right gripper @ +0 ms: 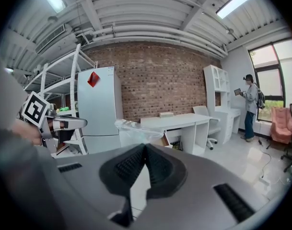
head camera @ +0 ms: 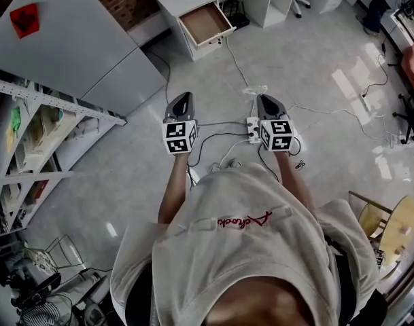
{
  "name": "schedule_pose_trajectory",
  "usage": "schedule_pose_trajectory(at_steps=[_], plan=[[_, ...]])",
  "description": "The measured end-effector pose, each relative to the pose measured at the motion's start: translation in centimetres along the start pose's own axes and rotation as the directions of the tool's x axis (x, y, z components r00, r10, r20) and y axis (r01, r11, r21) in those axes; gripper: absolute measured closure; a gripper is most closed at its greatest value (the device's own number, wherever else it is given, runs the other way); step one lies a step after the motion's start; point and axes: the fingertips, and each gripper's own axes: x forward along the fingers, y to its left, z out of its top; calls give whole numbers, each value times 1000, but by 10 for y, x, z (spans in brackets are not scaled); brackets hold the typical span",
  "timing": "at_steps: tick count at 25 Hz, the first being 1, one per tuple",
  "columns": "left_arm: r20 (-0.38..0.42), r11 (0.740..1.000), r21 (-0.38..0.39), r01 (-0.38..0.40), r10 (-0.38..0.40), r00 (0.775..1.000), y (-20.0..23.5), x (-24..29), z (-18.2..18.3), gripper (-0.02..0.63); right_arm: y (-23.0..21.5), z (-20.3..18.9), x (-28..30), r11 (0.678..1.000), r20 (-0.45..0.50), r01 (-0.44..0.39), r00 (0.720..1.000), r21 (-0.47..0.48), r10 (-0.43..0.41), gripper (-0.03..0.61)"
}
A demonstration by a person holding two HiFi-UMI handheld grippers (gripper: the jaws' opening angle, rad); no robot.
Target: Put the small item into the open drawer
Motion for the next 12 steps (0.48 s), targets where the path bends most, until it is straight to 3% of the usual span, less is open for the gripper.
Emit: schedule_pose_trajectory(at_steps=[12], plan=[[-23,1000,-4,-30,30,999,-21,12,-10,604,-19,-10,11,999,-21,-52,998,-8,52,566]])
